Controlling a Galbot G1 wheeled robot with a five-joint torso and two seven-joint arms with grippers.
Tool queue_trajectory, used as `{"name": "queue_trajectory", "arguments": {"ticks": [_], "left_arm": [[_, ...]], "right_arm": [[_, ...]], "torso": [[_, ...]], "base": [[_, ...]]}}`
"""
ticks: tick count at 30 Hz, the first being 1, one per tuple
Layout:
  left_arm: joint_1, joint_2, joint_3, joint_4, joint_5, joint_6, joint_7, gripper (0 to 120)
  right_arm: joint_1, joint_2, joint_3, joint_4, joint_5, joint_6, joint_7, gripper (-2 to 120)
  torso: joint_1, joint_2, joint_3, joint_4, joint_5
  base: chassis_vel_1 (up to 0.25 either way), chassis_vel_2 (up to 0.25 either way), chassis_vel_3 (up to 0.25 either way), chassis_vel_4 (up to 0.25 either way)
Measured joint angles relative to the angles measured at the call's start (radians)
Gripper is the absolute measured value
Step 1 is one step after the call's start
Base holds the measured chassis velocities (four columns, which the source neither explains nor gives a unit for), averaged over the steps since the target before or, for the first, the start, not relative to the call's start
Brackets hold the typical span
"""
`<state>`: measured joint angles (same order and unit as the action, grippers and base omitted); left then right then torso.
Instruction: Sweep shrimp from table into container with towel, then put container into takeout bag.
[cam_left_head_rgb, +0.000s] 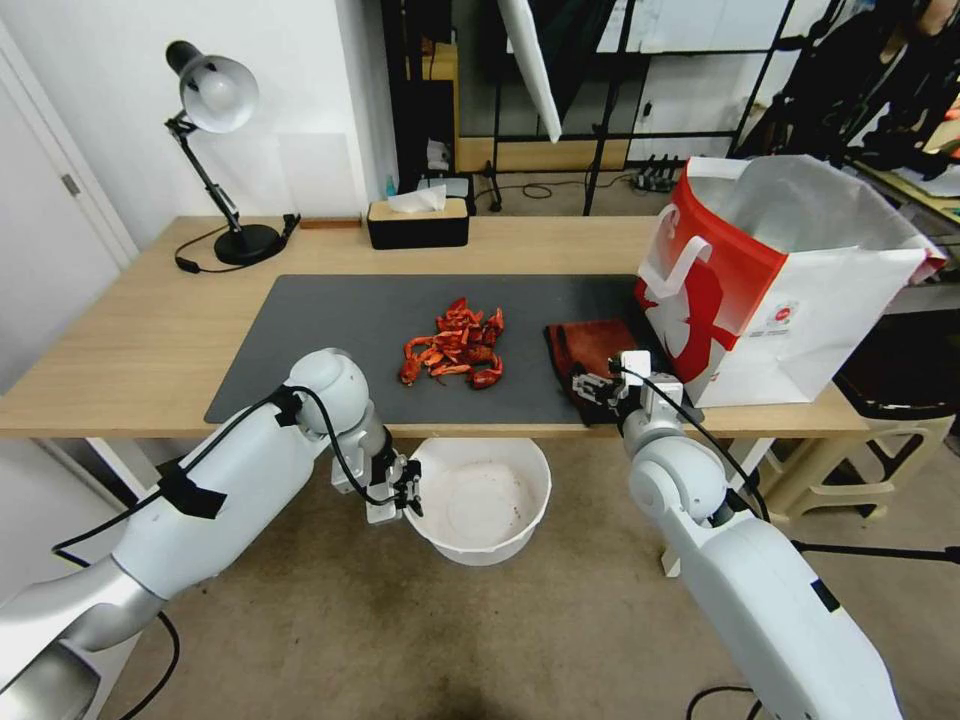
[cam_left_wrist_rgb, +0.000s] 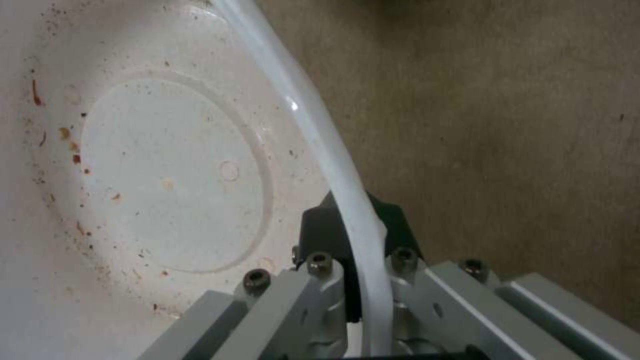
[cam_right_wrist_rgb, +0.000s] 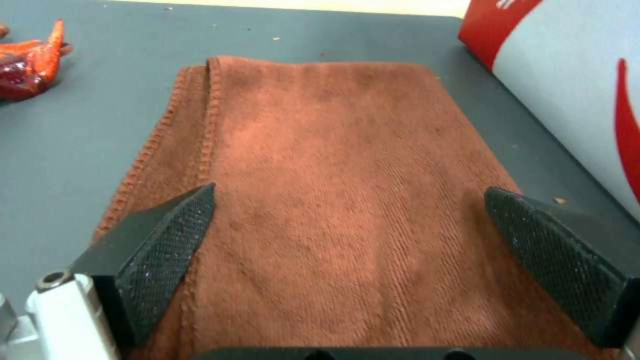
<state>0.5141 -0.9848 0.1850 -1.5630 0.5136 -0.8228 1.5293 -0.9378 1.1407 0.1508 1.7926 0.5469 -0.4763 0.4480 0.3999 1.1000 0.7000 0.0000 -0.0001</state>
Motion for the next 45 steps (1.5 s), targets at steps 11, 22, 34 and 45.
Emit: {"name": "queue_trajectory", "arguments": {"ticks": [11,22,34,45], "left_arm": [[-0.004,0.005,-0.009,0.004,-0.005,0.000,0.000,0],[-0.005,0.002,-0.010,0.008,-0.012,0.000,0.000,0],[-0.012,0.007,-0.014,0.009,-0.020,0.000,0.000,0],[-0.015,0.005,-0.018,0.009,-0.027,0.000,0.000,0]], "right_arm": [[0.008,0.008,-0.012,-0.010,0.015,-0.004,0.000,100],[0.011,0.006,-0.011,-0.004,0.036,-0.015,0.020,98],[0.005,0.003,-0.008,0.007,0.056,-0.030,0.034,71],[0.007,0.004,-0.011,0.016,0.073,-0.050,0.048,48]], "torso": [[0.000,0.000,0.000,0.0000,0.0001],[0.000,0.000,0.000,0.0000,0.0000],[0.000,0.000,0.000,0.0000,0.0000],[0.000,0.000,0.000,0.0000,0.0001]], "base": [[0.000,0.000,0.000,0.000],[0.000,0.000,0.000,0.000],[0.000,0.000,0.000,0.000],[0.000,0.000,0.000,0.000]]}}
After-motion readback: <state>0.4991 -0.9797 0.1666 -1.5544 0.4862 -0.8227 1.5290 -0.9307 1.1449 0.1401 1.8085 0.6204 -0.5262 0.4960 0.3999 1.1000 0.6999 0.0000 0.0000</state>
